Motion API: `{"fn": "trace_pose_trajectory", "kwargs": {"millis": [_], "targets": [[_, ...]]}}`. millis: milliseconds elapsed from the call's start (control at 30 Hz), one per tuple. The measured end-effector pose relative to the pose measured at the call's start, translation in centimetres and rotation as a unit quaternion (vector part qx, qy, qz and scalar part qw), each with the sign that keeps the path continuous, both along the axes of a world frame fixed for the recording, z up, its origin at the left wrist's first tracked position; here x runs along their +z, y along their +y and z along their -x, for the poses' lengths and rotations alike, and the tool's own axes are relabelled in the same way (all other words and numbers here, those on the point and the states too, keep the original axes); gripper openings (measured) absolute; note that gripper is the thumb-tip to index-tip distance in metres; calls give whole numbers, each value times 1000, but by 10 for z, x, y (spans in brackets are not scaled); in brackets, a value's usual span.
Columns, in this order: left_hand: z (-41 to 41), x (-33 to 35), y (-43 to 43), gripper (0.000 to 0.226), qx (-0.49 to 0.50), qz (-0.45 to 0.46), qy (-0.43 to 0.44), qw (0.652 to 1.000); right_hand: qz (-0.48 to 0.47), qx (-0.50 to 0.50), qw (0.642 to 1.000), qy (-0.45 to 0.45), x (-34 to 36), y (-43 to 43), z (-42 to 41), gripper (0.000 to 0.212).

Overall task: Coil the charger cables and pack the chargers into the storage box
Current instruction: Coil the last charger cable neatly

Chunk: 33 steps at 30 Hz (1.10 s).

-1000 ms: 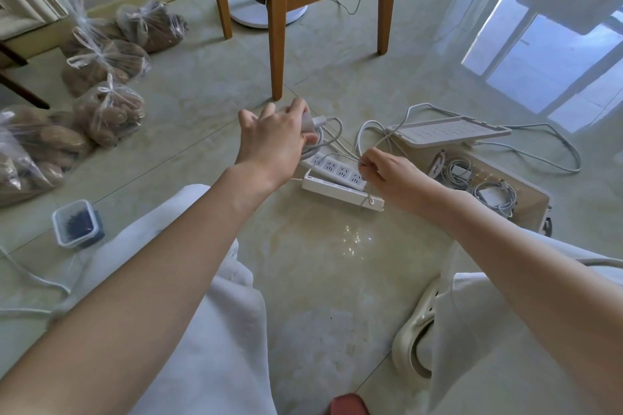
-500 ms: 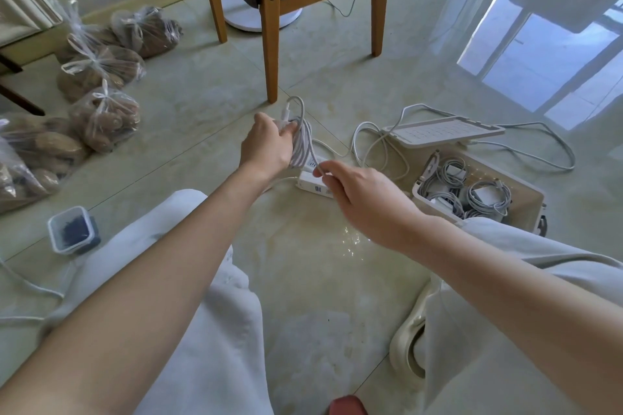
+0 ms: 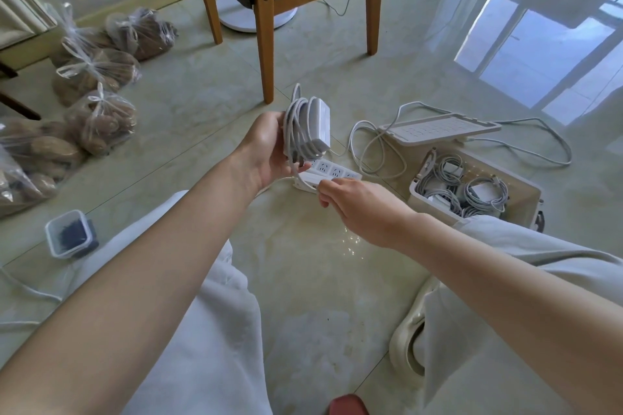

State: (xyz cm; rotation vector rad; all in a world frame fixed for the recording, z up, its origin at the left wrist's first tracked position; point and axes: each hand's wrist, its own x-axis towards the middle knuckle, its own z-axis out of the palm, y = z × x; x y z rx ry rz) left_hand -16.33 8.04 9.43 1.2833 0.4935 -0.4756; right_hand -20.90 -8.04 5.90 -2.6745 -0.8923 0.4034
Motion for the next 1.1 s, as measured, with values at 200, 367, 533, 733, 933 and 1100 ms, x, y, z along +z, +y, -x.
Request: {"fn": "trace_pose_trajectory", "kwargs": {"millis": [200, 367, 533, 733, 933, 1100], "targets": [[-6, -9, 9, 33, 34, -21, -1, 999, 1, 6, 1000, -11, 2, 0, -4, 20], [-7, -14, 13, 31, 124, -96, -2, 988, -22, 51, 998, 1, 8, 6, 7, 24], [-2, -11, 11, 34, 24, -91, -3, 996, 12, 24, 1000, 7, 5, -2, 0, 30], [6, -2, 2, 30, -161, -36, 42, 985, 18, 27, 999, -8, -1, -6, -6, 19], [14, 11, 7, 24, -344, -118, 3, 932, 53, 9, 998, -36, 0, -16, -20, 22], [14, 8, 12, 25, -384, -319, -27, 866, 67, 7, 995, -67, -4, -19, -28, 32]]}}
